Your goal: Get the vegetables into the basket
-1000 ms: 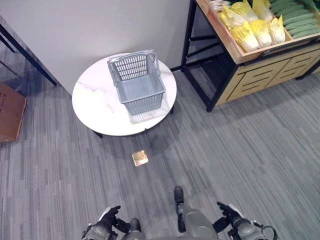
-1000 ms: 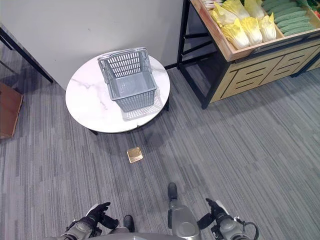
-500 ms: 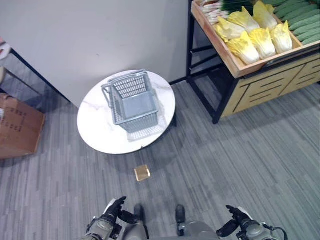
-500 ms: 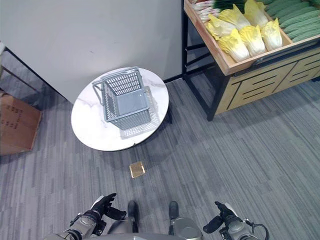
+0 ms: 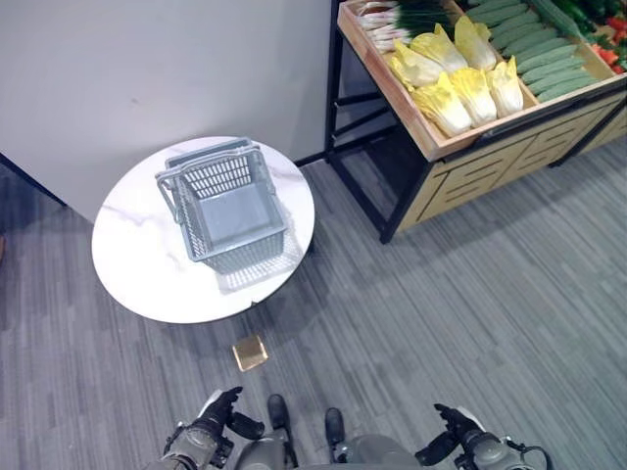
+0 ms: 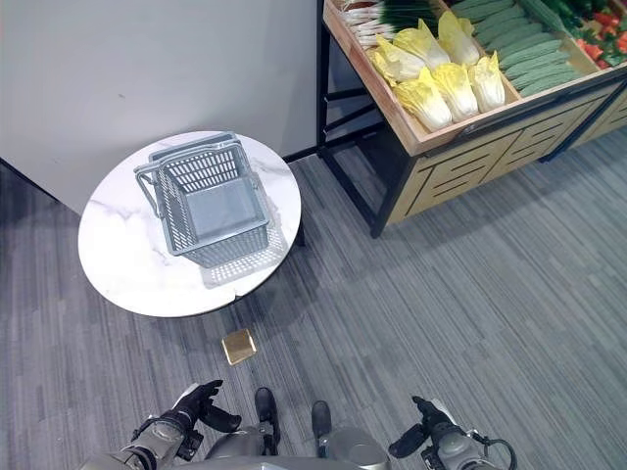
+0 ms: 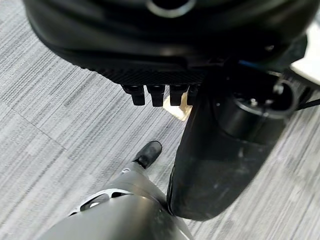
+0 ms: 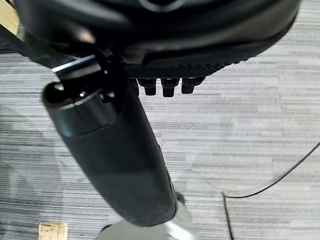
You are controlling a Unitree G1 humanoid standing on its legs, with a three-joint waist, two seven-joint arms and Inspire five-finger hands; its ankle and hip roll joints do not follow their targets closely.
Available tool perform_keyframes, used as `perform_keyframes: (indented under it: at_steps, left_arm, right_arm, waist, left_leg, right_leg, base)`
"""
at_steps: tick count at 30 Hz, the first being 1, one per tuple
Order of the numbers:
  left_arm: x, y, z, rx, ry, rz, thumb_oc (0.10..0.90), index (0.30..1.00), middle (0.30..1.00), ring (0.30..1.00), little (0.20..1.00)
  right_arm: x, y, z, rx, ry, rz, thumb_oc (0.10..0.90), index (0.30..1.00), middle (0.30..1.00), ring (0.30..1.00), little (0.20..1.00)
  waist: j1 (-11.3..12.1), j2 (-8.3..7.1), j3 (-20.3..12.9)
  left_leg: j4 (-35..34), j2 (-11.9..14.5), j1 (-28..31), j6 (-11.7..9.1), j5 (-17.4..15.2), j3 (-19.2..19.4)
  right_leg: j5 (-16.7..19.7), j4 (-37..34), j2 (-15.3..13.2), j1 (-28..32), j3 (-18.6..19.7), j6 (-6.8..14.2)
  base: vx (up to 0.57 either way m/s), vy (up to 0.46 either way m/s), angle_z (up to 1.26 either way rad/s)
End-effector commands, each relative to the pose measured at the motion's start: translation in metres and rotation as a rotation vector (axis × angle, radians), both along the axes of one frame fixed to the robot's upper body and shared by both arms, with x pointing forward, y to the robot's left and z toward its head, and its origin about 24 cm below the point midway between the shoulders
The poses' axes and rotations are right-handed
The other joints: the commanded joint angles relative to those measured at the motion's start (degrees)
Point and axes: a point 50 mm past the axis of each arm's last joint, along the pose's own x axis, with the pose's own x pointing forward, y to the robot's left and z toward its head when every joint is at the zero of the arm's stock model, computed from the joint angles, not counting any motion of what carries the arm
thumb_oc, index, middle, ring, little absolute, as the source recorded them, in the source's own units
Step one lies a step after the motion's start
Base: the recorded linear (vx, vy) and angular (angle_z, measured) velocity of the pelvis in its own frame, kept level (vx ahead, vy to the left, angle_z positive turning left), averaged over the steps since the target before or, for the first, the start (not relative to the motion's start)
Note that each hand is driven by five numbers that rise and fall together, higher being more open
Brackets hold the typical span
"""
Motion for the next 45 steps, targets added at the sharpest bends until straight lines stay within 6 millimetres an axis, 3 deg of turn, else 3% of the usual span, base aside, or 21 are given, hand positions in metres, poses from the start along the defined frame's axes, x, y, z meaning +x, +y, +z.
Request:
perform_keyframes:
  at_steps: [1, 6, 8, 14, 21, 27, 28, 31, 34, 38, 41, 43, 44, 45]
  left_arm:
    - [-0.020, 0.030, 0.002, 0.084, 0.053, -0.012, 0.900, 1.000, 1.000, 1.000, 1.000]
    - [-0.019, 0.038, 0.004, 0.098, 0.051, -0.001, 0.900, 1.000, 1.000, 1.000, 1.000]
    - [-0.017, 0.041, 0.006, 0.105, 0.042, 0.009, 0.900, 1.000, 1.000, 1.000, 1.000]
    - [-0.014, 0.037, 0.006, 0.104, 0.039, -0.002, 0.900, 1.000, 1.000, 1.000, 1.000]
    - [-0.017, 0.031, 0.003, 0.086, 0.052, -0.015, 0.900, 1.000, 1.000, 1.000, 1.000]
    - [-0.020, 0.026, 0.000, 0.074, 0.065, -0.016, 0.900, 1.000, 1.000, 1.000, 1.000]
    - [-0.021, 0.022, -0.001, 0.056, 0.066, 0.000, 0.900, 1.000, 1.000, 1.000, 1.000]
    - [-0.023, 0.018, -0.003, 0.044, 0.068, 0.008, 0.900, 1.000, 1.000, 1.000, 1.000]
    - [-0.022, 0.017, -0.003, 0.036, 0.058, 0.035, 0.900, 1.000, 1.000, 1.000, 1.000]
    - [-0.018, 0.016, -0.002, 0.026, 0.039, 0.060, 0.900, 1.000, 1.000, 1.000, 1.000]
    - [-0.013, 0.019, 0.000, 0.041, 0.013, 0.063, 0.900, 1.000, 1.000, 1.000, 1.000]
    - [-0.008, 0.023, 0.004, 0.066, -0.026, 0.088, 0.900, 1.000, 1.000, 1.000, 1.000]
    - [-0.008, 0.023, 0.004, 0.066, -0.026, 0.088, 0.900, 1.000, 1.000, 1.000, 1.000]
    - [0.093, 0.067, 0.068, 0.226, -0.209, 0.093, 0.900, 1.000, 1.000, 1.000, 1.000]
  right_arm:
    - [0.000, 0.006, -0.002, 0.008, 0.002, 0.031, 0.900, 1.000, 1.000, 1.000, 1.000]
    - [0.004, 0.009, -0.001, 0.016, -0.009, 0.041, 0.900, 1.000, 1.000, 1.000, 1.000]
    - [0.007, 0.011, 0.000, 0.023, -0.018, 0.044, 0.900, 1.000, 1.000, 1.000, 1.000]
    - [0.009, 0.013, 0.000, 0.026, -0.028, 0.040, 0.900, 1.000, 1.000, 1.000, 1.000]
    - [0.003, 0.006, 0.000, 0.019, -0.020, 0.024, 0.900, 1.000, 1.000, 1.000, 1.000]
    - [-0.001, 0.001, 0.000, 0.002, -0.005, 0.022, 0.900, 1.000, 1.000, 1.000, 1.000]
    - [-0.002, -0.007, 0.002, -0.018, -0.004, 0.019, 0.900, 1.000, 1.000, 1.000, 1.000]
    - [0.000, -0.013, 0.005, -0.033, -0.015, 0.012, 0.900, 1.000, 1.000, 1.000, 1.000]
    - [0.000, -0.021, 0.008, -0.048, -0.022, -0.006, 0.900, 1.000, 1.000, 1.000, 1.000]
    - [-0.003, -0.029, 0.009, -0.069, -0.019, -0.032, 0.900, 1.000, 1.000, 1.000, 1.000]
    - [-0.006, -0.032, 0.010, -0.080, -0.020, -0.049, 0.900, 1.000, 1.000, 1.000, 1.000]
    - [-0.010, -0.038, 0.011, -0.103, -0.020, -0.081, 0.900, 1.000, 1.000, 1.000, 1.000]
    - [-0.011, -0.038, 0.011, -0.103, -0.019, -0.082, 0.900, 1.000, 1.000, 1.000, 1.000]
    - [-0.002, -0.045, 0.015, -0.113, 0.019, -0.013, 0.900, 1.000, 1.000, 1.000, 1.000]
  waist:
    - [1.3, -3.49, 1.3]
    - [1.9, -4.00, 1.6]
    - [1.7, -3.90, 2.0]
    - [0.8, -3.06, 3.3]
    - [-1.4, -2.22, 4.0]
    - [-1.5, -1.28, 2.9]
    - [-1.2, 0.04, 2.0]
    - [-1.1, 1.18, 1.4]
    - [-0.8, 1.97, 1.3]
    - [-0.2, 1.85, 2.0]
    - [0.0, 1.74, 2.0]
    - [0.4, 1.92, 1.4]
    - [0.4, 1.92, 1.5]
    - [-3.8, 2.47, -0.7]
  left_leg:
    - [4.6, 1.0, -1.2, -3.4, -2.4, 0.7]
    - [4.0, 0.1, 1.0, -2.5, -3.9, 1.6]
    - [3.4, 0.0, 2.3, -2.5, -4.4, 1.3]
    - [2.8, -0.5, 5.1, -2.9, -5.5, 0.0]
    - [2.5, -2.2, 9.9, -3.3, -8.1, -4.1]
    - [3.2, -1.7, 11.0, -4.2, -8.8, -5.6]
    - [4.2, 0.4, 11.2, -5.9, -7.6, -6.9]
    - [5.7, 1.7, 10.6, -7.2, -5.9, -8.1]
    - [9.1, 1.8, 9.3, -8.4, -3.3, -10.1]
    - [15.7, 0.8, 5.8, -9.5, -0.3, -12.3]
    - [14.0, 1.5, 4.6, -9.1, -0.5, -12.5]
    - [7.7, 4.1, 2.2, -8.7, -1.5, -13.4]
    - [7.7, 4.1, 2.4, -8.7, -1.5, -13.4]
    - [4.6, 6.2, 3.1, -9.7, 0.0, -10.9]
  right_leg:
    - [18.0, 1.1, -18.4, 1.2, 3.0, 9.9]
    - [19.1, 4.5, -18.3, -0.1, 0.4, 9.9]
    - [15.9, 3.1, -15.8, -2.2, 0.0, 9.4]
    - [12.4, -0.8, -12.6, -7.0, 0.2, 9.1]
    - [13.6, -3.5, -8.8, -10.5, 2.1, 9.0]
    - [13.0, -4.5, -8.4, -8.3, 0.5, 7.7]
    - [11.3, -3.9, -7.3, -7.2, -1.4, 6.0]
    - [9.3, -3.0, -6.4, -6.3, -2.3, 4.9]
    - [7.9, -2.2, -6.2, -5.4, -3.0, 3.8]
    - [7.0, -2.2, -6.8, -3.2, -3.6, 2.5]
    - [6.7, -2.7, -7.7, -2.4, -3.6, 2.8]
    - [6.1, -3.6, -9.5, -2.0, -2.6, 4.0]
    - [6.1, -3.5, -9.5, -2.0, -2.6, 4.0]
    - [5.4, -3.5, -8.4, -1.5, 0.9, 4.7]
  base:
    - [0.05, 0.116, -0.08]
    - [0.05, 0.140, -0.12]
    - [0.10, 0.101, -0.04]
    - [0.09, 0.027, 0.12]
    - [0.16, -0.065, 0.43]
    - [0.11, -0.151, 0.24]
    - [0.18, -0.310, 0.22]
    - [0.14, -0.238, 0.28]
    - [0.08, -0.140, 0.11]
    - [0.06, -0.098, 0.24]
    - [0.07, 0.008, 0.08]
    - [0.11, 0.120, 0.03]
    - [0.26, 0.214, 0.10]
    - [0.20, 0.138, 0.06]
